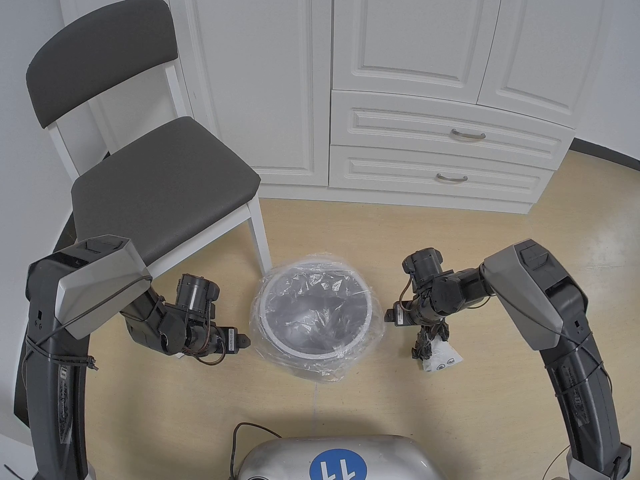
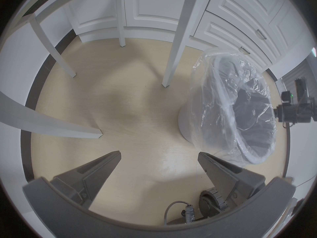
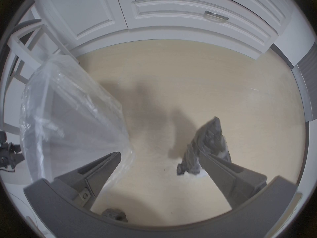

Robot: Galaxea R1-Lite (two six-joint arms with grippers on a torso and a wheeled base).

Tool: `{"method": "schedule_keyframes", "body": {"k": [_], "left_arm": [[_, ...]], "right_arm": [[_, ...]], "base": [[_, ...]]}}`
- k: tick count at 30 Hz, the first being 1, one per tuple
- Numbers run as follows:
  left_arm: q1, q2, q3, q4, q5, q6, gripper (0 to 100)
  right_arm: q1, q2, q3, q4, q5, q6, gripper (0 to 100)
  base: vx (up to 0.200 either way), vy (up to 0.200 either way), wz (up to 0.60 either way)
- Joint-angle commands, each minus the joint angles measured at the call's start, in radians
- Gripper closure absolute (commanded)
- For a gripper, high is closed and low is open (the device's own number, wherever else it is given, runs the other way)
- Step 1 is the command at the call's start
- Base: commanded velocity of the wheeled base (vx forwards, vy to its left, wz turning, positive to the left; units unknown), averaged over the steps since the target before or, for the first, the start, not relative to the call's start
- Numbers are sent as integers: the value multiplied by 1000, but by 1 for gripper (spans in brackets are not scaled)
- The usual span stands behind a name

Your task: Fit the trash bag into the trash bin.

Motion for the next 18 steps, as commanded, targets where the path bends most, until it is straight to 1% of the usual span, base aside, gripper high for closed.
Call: {"method": "schedule_keyframes", "body": {"k": [1,2,3,5,6,7,10,12,15,18], "left_arm": [[12,1,-15,-19,-1,-6,0],[18,3,-32,-19,-1,-6,0],[18,3,-35,-19,-3,-6,0],[23,1,-37,-28,-1,-6,0],[25,1,-35,-31,-1,-8,0],[26,-2,-29,-40,-1,-6,0],[32,-8,-12,-43,-1,1,0],[31,-16,6,-43,-1,7,0],[28,-19,19,-45,-1,12,0],[25,-28,40,-46,0,12,0]], "right_arm": [[5,-238,299,-95,15,7,0],[5,-274,400,-190,15,7,0],[5,-283,434,-226,15,6,0],[5,-315,570,-391,15,6,0],[4,-320,595,-423,15,6,0],[-1,-329,678,-535,14,1,0],[-6,-318,771,-696,12,-16,0],[-16,-307,788,-727,12,-29,0],[-38,-281,776,-726,12,-54,0],[-107,-226,707,-721,14,-95,0]], "base": [[0,0,0],[0,0,0],[0,0,0],[0,0,0],[0,0,0],[0,0,0],[0,0,0],[0,0,0],[0,0,0],[0,0,0]]}}
